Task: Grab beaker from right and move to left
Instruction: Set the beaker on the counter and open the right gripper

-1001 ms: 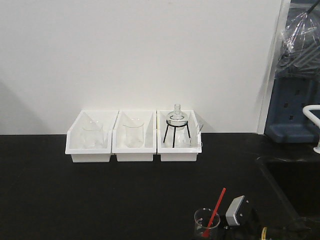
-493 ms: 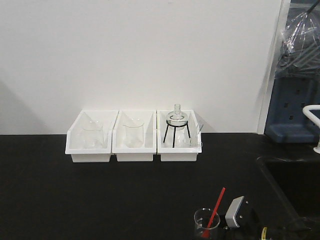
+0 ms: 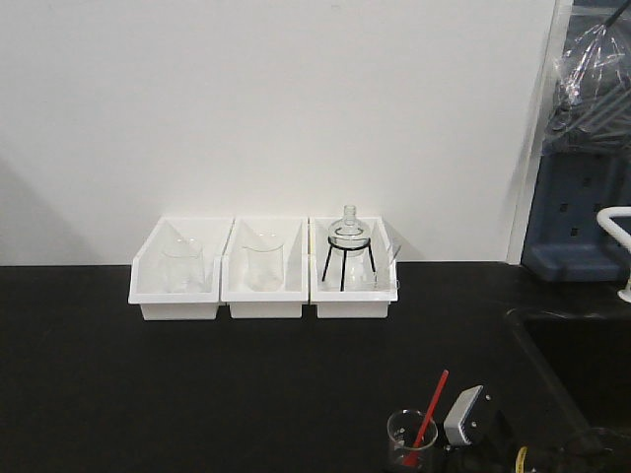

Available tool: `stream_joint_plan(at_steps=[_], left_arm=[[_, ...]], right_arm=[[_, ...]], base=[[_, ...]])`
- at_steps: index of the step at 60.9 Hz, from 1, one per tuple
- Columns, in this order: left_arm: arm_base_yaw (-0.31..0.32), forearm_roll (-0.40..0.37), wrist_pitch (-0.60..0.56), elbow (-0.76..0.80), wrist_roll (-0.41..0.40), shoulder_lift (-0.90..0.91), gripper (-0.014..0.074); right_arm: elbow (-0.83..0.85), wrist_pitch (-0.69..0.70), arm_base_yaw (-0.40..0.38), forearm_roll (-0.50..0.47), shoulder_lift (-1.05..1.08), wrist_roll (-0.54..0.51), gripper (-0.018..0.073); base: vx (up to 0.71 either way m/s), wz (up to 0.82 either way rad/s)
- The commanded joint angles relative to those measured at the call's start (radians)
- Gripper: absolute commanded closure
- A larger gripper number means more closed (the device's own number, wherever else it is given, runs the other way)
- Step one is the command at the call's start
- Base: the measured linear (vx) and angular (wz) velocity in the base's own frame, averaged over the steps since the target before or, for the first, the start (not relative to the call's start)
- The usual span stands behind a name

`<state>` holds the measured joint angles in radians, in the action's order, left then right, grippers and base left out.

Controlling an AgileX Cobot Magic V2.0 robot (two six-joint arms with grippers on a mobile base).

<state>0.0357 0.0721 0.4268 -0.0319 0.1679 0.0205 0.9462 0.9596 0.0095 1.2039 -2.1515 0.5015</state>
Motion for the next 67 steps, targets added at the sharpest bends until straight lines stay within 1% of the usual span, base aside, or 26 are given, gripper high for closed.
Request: stream_joint_plan(at_steps=[1, 8, 25, 33, 38, 41, 46, 56, 63, 67], left_arm=[[0.006, 0.000, -0.077, -0.019, -0.001, 0.006, 0.0603], [0.006, 0.000, -0.077, -0.019, -0.001, 0.006, 0.0603], [0.006, 0.000, -0.077, -0.019, -0.001, 0.006, 0.0603], [0.006, 0.000, -0.077, -0.019, -0.001, 0.006, 0.0603], [0.006, 0.000, -0.077, -0.019, -0.001, 0.006, 0.0603], [0.006, 0.000, -0.077, -0.019, -0.001, 0.006, 0.0603], [0.006, 0.000, -0.077, -0.019, -0.001, 0.006, 0.0603], [0.006, 0.000, -0.077, -0.019, -0.001, 0.006, 0.0603], [0.006, 0.000, -0.077, -0.019, -0.001, 0.006, 0.0603], [0.006, 0.000, -0.077, -0.019, -0.001, 0.006, 0.0603]], right_arm=[[0.023, 0.046, -0.003, -0.039, 0.050, -0.001, 0.0025], [0.023, 0.018, -0.003, -0.039, 0.050, 0.001, 0.0025], [0.018, 0.005, -0.004, -0.054, 0.050, 0.006, 0.0025], [0.018, -0.062, -0.005, -0.034, 0.069, 0.059, 0.0025], [0.018, -0.095, -0.005, 0.015, 0.091, 0.091, 0.0025], [0.018, -0.106, -0.005, 0.061, 0.109, 0.113, 0.0025], [0.018, -0.124, -0.005, 0.119, 0.146, 0.167, 0.0025], [0.018, -0.188, -0.005, 0.218, 0.222, 0.333, 0.0026], [0.018, -0.266, -0.005, 0.359, 0.280, 0.465, 0.0026], [0.018, -0.310, -0.005, 0.448, 0.320, 0.565, 0.0026]], base=[[0.00, 0.00], [0.00, 0.00], [0.00, 0.00], [0.00, 0.00], [0.00, 0.00], [0.00, 0.00], [0.00, 0.00], [0.00, 0.00], [0.00, 0.00], [0.00, 0.00]])
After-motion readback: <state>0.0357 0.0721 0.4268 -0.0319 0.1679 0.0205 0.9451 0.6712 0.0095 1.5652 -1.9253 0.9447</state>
